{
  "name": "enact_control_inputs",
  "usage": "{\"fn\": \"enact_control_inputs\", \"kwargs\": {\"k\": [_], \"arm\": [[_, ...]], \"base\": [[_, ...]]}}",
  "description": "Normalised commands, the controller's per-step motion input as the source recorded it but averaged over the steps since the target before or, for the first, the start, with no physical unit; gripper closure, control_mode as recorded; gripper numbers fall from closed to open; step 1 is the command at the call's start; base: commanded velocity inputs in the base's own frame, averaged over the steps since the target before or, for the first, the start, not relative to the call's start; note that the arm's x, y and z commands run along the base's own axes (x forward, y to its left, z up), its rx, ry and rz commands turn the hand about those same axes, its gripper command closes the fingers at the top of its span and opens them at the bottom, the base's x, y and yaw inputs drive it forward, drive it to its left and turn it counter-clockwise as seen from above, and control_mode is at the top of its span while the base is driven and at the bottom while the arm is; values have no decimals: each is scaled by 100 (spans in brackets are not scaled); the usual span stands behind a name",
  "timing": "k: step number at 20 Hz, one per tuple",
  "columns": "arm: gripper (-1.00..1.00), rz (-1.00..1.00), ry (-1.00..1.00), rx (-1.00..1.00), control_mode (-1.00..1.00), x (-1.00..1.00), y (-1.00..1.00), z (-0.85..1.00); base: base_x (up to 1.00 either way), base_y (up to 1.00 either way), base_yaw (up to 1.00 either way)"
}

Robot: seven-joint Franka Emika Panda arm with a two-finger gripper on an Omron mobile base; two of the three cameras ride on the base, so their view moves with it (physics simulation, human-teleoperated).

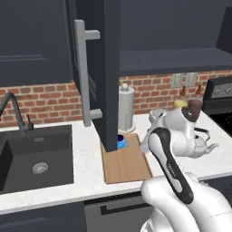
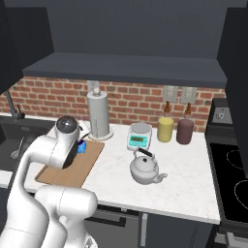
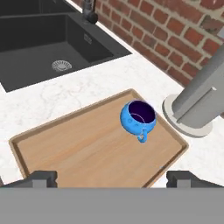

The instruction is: Pick the kettle from the counter and place it on the tray. Then pick the mug from the cabinet and place it on the tray. Then close the cabinet doors.

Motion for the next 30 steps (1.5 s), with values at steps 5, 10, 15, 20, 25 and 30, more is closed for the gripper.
{"fn": "enact_control_inputs", "kwargs": {"k": [5, 10, 15, 20, 25, 30], "arm": [[-100, -10, 7, -20, -100, -43, -41, 49], [-100, -7, 16, -17, -100, -28, -49, 50], [-100, -6, 25, -8, -100, -6, -58, 36], [-100, -3, 11, -4, -100, -9, -57, 5], [-100, 0, 1, 0, -100, -15, -65, 0], [-100, 0, 0, 0, -100, -15, -62, 0]], "base": [[0, 0, 0], [0, 0, 0], [0, 0, 0], [0, 0, 0], [0, 0, 0], [0, 0, 0]]}}
